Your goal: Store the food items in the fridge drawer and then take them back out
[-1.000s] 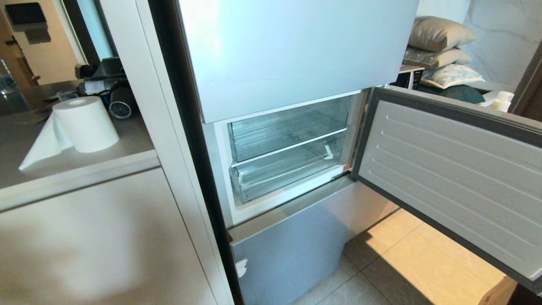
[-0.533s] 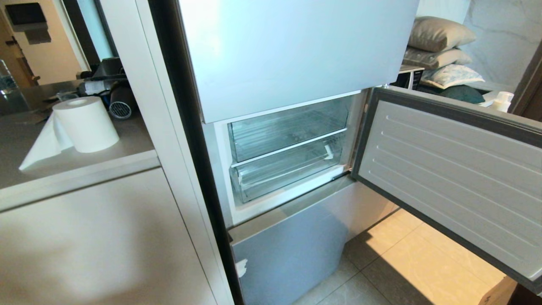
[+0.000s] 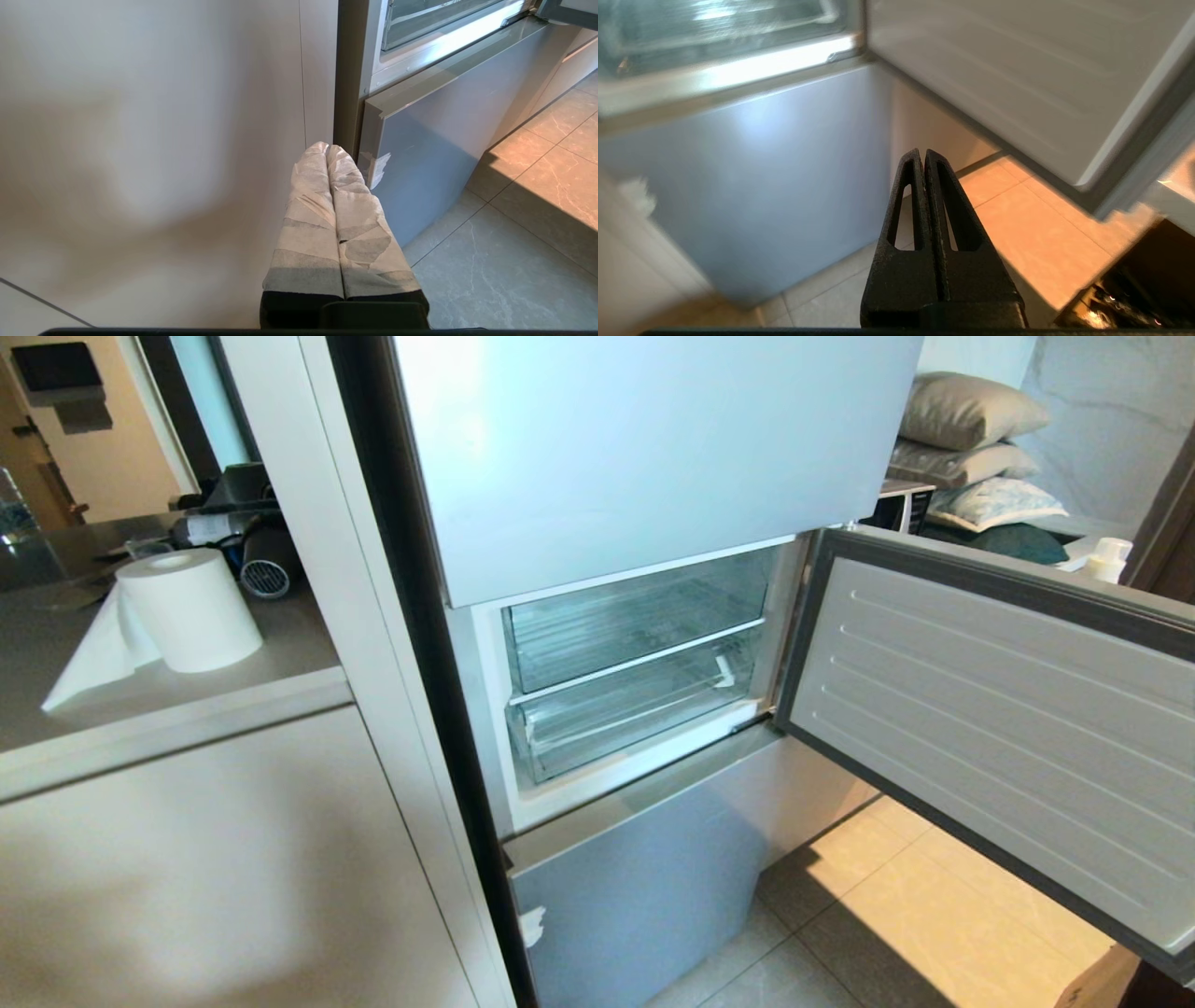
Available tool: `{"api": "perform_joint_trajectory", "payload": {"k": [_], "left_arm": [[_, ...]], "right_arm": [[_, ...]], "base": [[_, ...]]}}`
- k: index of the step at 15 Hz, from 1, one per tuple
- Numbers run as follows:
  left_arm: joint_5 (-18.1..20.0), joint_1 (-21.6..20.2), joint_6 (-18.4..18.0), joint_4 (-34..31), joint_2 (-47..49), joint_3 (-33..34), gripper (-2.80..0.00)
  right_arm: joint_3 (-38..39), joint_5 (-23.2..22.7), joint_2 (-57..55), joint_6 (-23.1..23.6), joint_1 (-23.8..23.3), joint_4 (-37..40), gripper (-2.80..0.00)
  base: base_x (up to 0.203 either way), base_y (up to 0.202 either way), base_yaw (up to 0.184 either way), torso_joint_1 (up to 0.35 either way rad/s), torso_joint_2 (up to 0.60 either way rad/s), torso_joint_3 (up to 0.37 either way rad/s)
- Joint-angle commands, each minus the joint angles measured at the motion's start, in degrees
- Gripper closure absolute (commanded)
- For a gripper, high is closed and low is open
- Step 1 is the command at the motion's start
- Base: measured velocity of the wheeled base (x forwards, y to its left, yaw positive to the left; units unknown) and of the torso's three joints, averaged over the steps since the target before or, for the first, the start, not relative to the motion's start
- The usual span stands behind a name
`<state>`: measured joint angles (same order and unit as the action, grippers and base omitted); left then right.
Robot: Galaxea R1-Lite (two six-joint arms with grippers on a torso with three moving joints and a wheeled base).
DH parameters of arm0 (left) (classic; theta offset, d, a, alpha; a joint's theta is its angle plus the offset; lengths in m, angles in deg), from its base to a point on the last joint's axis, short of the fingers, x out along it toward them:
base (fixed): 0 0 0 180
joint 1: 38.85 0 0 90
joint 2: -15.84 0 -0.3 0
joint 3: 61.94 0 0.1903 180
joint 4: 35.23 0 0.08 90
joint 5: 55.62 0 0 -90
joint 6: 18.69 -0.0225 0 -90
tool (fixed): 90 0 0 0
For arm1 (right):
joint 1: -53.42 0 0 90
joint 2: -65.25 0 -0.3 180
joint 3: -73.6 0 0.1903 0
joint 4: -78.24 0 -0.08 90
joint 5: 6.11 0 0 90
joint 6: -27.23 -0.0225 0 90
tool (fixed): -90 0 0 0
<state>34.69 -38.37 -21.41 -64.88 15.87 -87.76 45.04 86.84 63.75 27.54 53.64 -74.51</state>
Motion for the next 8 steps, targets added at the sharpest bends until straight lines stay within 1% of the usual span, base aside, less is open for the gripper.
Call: {"api": "perform_joint_trajectory", "payload": {"k": [1, 2, 3, 4, 5, 6, 8], "left_arm": [[0.0, 0.0, -0.1, 0.0, 0.1, 0.0, 0.0], [0.0, 0.0, -0.1, 0.0, 0.1, 0.0, 0.0], [0.0, 0.0, -0.1, 0.0, 0.1, 0.0, 0.0], [0.0, 0.0, 0.0, 0.0, 0.1, 0.0, 0.0], [0.0, 0.0, 0.1, 0.0, 0.1, 0.0, 0.0], [0.0, 0.0, 0.4, 0.0, 0.1, 0.0, 0.0], [0.0, 0.0, 0.5, 0.0, 0.1, 0.0, 0.0]], "right_arm": [[-8.1, 4.1, -10.1, -2.2, -0.1, 1.4, 0.0], [-12.6, 6.2, -15.9, -4.3, -0.3, 2.1, 0.0], [-15.8, 6.8, -20.3, -6.2, -2.0, 2.5, 0.0], [-17.9, 5.5, -23.9, -7.6, -6.2, 2.1, 0.0], [-19.6, 3.3, -28.1, -9.4, -12.9, 0.7, 0.0], [-20.6, 0.9, -31.2, -10.9, -20.8, -1.6, 0.0], [-22.2, -6.5, -37.6, -13.0, -38.9, -8.5, 0.0]], "base": [[0.0, 0.0, 0.0, 0.0, 0.0, 0.0], [0.0, 0.0, 0.0, 0.0, 0.0, 0.0], [0.0, 0.0, 0.0, 0.0, 0.0, 0.0], [0.0, 0.0, 0.0, 0.0, 0.0, 0.0], [0.0, 0.0, 0.0, 0.0, 0.0, 0.0], [0.0, 0.0, 0.0, 0.0, 0.0, 0.0], [0.0, 0.0, 0.0, 0.0, 0.0, 0.0]]}}
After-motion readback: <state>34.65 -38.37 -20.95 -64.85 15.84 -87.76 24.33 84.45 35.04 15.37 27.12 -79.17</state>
